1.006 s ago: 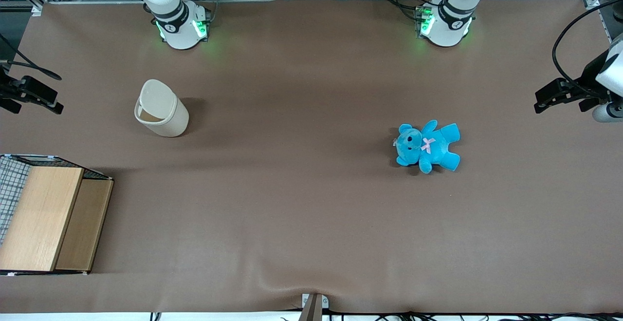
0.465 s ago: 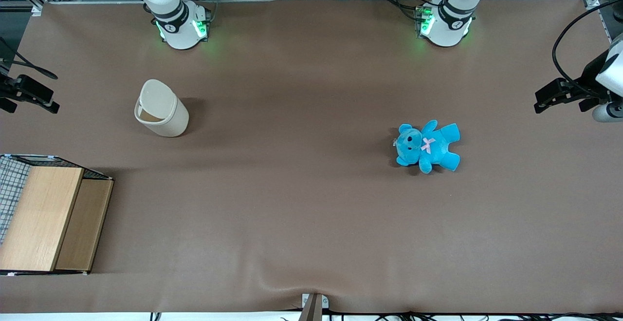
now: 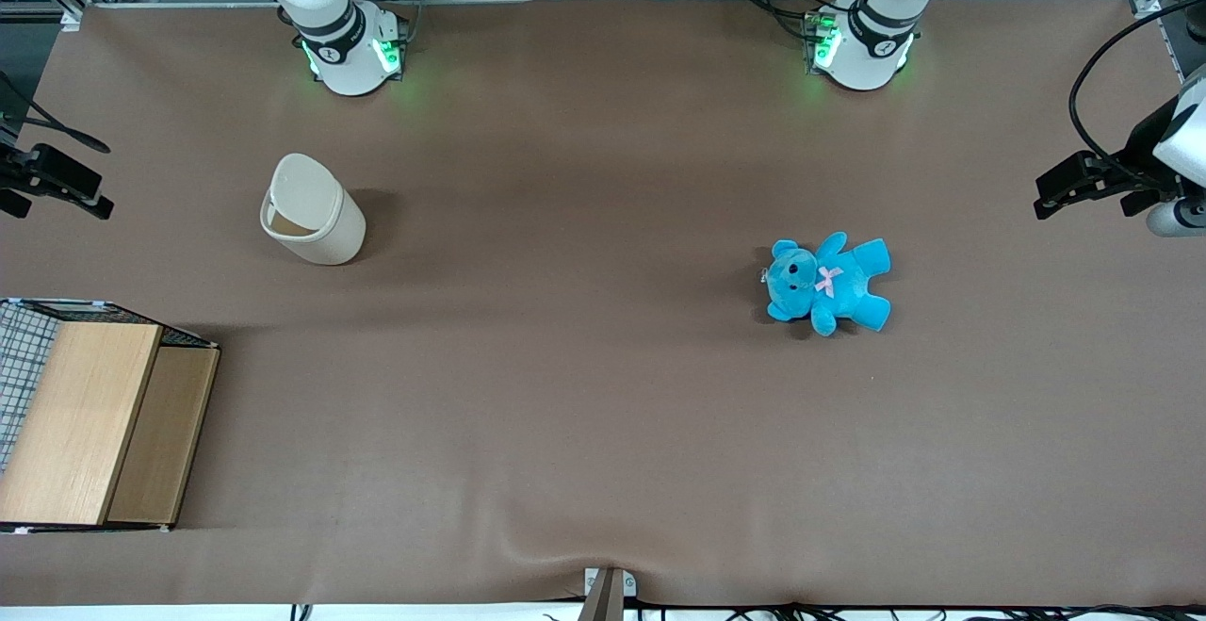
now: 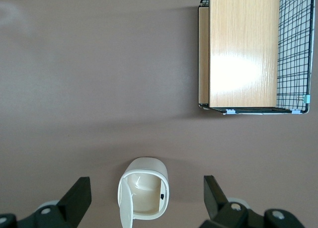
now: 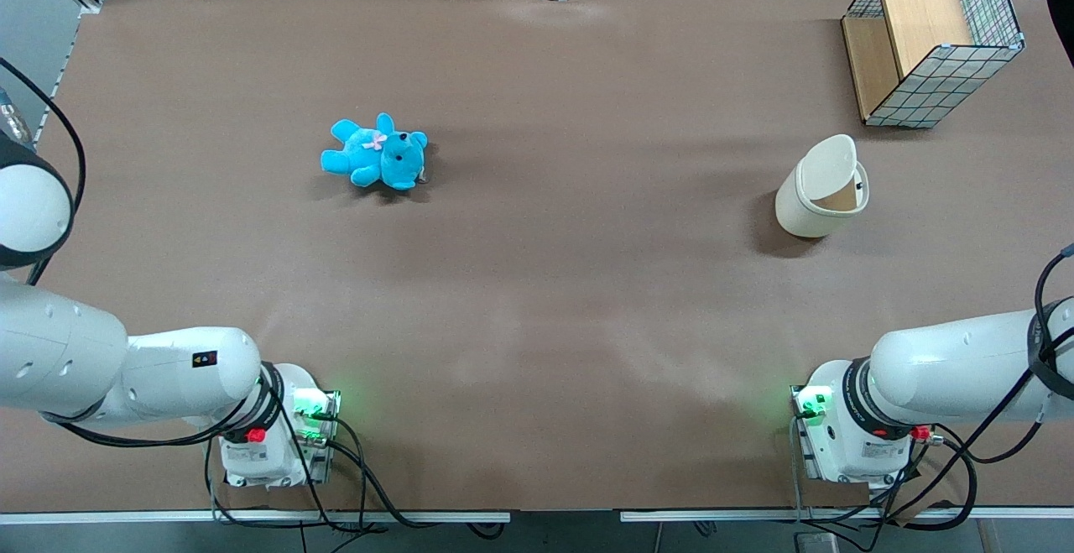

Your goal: Open trash can with right arm

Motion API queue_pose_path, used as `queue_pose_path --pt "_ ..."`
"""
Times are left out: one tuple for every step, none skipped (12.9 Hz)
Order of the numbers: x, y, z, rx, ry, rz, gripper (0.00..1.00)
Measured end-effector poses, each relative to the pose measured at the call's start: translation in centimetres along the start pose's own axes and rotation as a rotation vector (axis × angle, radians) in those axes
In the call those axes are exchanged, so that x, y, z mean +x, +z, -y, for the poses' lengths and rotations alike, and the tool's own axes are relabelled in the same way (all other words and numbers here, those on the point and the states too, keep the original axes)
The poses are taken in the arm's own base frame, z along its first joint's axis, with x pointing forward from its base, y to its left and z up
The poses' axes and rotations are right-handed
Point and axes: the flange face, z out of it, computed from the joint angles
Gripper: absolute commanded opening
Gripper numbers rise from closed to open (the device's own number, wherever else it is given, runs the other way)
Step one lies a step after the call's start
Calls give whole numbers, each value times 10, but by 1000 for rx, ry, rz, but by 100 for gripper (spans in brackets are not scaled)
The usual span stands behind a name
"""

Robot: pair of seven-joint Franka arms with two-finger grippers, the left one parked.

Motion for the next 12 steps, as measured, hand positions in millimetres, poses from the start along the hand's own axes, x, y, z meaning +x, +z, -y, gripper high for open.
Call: queue_pose_path --pt "0 0 0 0 0 0 100" --pt "0 0 0 0 0 0 100" --pt "0 0 0 0 0 0 100" --pt "0 0 0 0 0 0 100" --pt "0 -1 0 0 0 -2 100" --pt "0 -1 0 0 0 -3 100" --pt "0 -2 0 0 0 -4 100" --pt "0 -2 0 0 0 -3 100" --pt "0 -2 0 0 0 -2 100" --pt "-1 -1 0 0 0 4 100" --pt "-2 0 0 1 0 19 100" --pt "-5 2 0 2 0 42 100"
